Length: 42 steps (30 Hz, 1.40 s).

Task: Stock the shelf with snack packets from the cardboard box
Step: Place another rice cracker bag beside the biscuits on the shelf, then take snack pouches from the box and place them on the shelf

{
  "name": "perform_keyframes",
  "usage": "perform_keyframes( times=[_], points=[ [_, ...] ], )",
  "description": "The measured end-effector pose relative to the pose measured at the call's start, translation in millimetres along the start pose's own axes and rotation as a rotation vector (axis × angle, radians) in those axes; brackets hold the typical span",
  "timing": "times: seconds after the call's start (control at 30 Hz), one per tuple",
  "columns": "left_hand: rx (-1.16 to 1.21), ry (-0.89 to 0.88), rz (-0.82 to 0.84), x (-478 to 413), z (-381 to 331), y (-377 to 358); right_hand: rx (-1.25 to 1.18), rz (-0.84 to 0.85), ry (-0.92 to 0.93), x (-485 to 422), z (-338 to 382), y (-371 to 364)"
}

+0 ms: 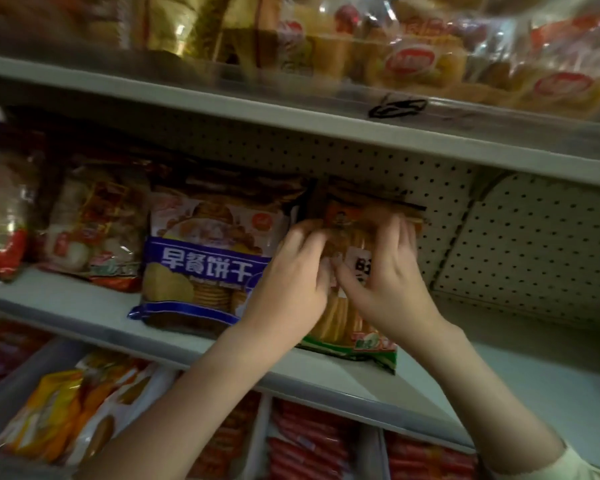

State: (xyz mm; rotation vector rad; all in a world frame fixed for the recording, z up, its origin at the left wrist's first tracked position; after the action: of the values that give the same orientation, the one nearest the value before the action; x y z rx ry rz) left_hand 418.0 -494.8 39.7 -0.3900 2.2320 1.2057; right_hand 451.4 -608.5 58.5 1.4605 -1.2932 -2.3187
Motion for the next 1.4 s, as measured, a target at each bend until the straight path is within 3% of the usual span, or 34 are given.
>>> perform_keyframes(
  times=[0.17,0.47,0.73,0.9,1.13,1.3,1.4],
  points=[
    [-0.055,0.05,-0.044,45,49,57,-0.073,0.139,0.196,-12,73,-40],
    [-0.19,0.388,-0.151,159,160,139,-0.223,0.439,0.477,-15,205,-148],
    [-0.257,1.063,-0.028,323,277,161,-0.432,0.842,0.504,16,303,-288],
    [-0.233,1.312,-0.009,398,310,173,-0.533,0.997,0.479,42,349,-352],
    [-0.105,1.69,-0.138,463,370,197,-0.547,1.177,0.499,72,410,-417],
    [0.003,1.837,-0.118,472,415,199,-0.511,1.211,0.481,80,430,-452],
    [0.121,1.903,-0.21,476,440,196,-0.527,1.242,0.453,81,432,-471]
  ],
)
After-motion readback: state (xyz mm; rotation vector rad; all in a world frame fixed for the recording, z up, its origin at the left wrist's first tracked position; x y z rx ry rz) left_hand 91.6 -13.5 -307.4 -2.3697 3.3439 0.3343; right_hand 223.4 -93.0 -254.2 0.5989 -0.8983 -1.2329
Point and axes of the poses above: each hand's wrist, its own x-axis away from the middle knuckle, its own y-axis out of the back of the hand, z = x × y, the point moved 6 cm from there along -x, towards the middle knuckle, and after that the axes turned 9 degrees about z, right-handed, at the moved point
